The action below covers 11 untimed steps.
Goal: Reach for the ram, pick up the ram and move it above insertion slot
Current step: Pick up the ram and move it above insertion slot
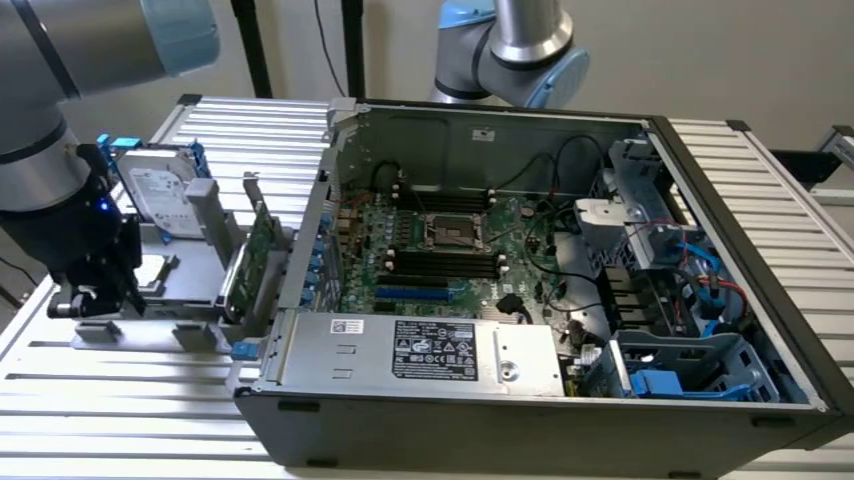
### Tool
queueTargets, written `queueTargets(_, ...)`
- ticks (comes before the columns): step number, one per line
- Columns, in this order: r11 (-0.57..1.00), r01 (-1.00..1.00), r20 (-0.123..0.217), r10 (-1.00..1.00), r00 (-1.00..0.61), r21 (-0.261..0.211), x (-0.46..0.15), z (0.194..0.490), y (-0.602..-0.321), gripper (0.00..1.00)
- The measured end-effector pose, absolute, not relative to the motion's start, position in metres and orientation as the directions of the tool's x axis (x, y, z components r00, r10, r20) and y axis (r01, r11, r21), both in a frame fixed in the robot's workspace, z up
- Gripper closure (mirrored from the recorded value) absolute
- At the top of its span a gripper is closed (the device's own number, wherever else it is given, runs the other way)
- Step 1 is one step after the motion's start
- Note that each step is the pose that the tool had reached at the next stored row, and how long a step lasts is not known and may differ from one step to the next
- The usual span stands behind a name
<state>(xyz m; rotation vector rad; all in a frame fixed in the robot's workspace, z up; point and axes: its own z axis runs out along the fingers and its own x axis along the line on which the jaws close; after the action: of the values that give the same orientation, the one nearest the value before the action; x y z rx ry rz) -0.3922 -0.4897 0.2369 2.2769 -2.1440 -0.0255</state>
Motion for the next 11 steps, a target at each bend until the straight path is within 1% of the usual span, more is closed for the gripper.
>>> queueTargets(11, -0.06, -0.998, -0.002, -0.998, 0.06, 0.022, -0.391, 0.283, -0.49, 0.87)
